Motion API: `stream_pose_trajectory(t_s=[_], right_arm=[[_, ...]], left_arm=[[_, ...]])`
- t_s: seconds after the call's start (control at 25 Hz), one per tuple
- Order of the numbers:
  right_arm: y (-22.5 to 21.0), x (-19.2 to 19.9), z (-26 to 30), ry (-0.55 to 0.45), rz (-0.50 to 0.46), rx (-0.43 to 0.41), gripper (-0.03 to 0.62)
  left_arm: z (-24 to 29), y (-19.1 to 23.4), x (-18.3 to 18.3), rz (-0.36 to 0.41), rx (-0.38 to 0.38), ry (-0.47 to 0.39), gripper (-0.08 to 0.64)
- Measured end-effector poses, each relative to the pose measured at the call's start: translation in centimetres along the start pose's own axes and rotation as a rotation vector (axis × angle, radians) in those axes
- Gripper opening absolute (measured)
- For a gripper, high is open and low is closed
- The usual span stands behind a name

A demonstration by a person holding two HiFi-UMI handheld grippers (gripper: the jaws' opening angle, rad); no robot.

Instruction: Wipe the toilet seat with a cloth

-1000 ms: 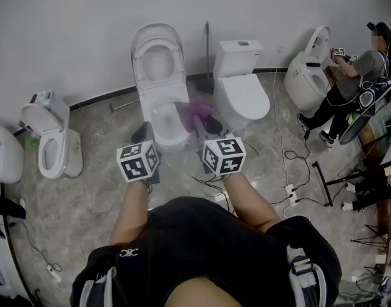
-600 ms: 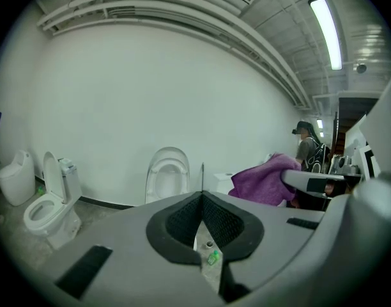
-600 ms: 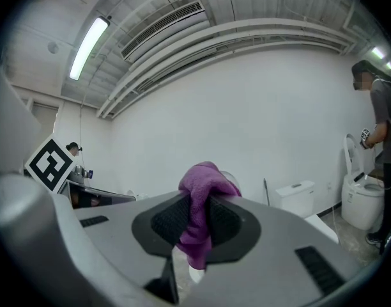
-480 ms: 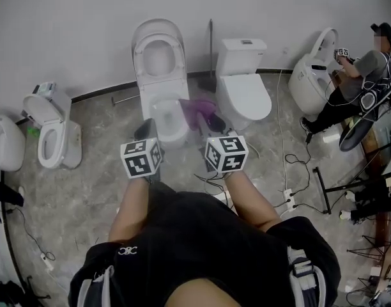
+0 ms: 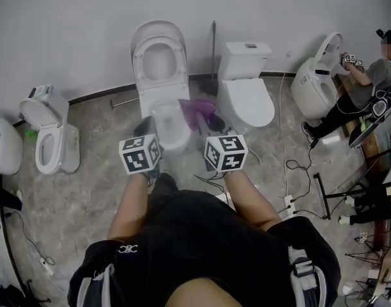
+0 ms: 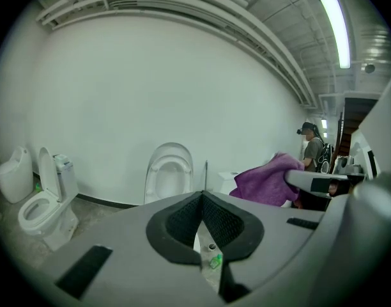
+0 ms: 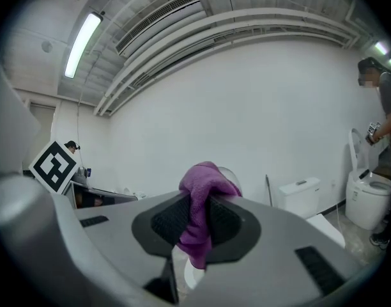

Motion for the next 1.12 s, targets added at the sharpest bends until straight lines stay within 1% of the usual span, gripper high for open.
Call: stream_pose_trajectory(t_s=[0.16,0.36,0.56,0.64,0.88,1.0,1.12], right_arm=[[-1.1,-0.2,3.8,0.016,-0.005,0.009,0.067],[-2.2,0.9,9.4,0.066,-0.009,0.01,0.067],[-3.5,1.2,15.4,0.117,0.003,0.008,0.067],[-3.9,1.0,18.2,0.127,0.005,0.013,0.067],[-4.8,0.6,26.5,0.148,0.038,0.044,0.067],[-4.9,0.4,29.9,0.161,0.053,0.072,0.067],[-5.3,0.7,33.0,0.185,0.05,0.099,0.067]], left_arm=[[3.4,1.8,-1.0,-0.01,0.013,0.009,0.008],[8.3,4.9,-1.3,-0.033,0.013,0.04,0.007],[13.3,7.9,-2.6,-0.051,0.015,0.083,0.008],[15.4,9.4,-3.5,-0.047,0.017,0.098,0.008],[22.0,14.8,-6.0,-0.026,0.024,0.157,0.008],[25.2,17.1,-7.2,-0.037,0.053,0.19,0.008],[28.0,19.0,-8.0,-0.047,0.08,0.203,0.008]])
Point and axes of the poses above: the fingertips, and each gripper's own axes: z forward along the fingers, y to its left, x out of its underside, the point moved 3 cm from there along -z, backward along the fingers
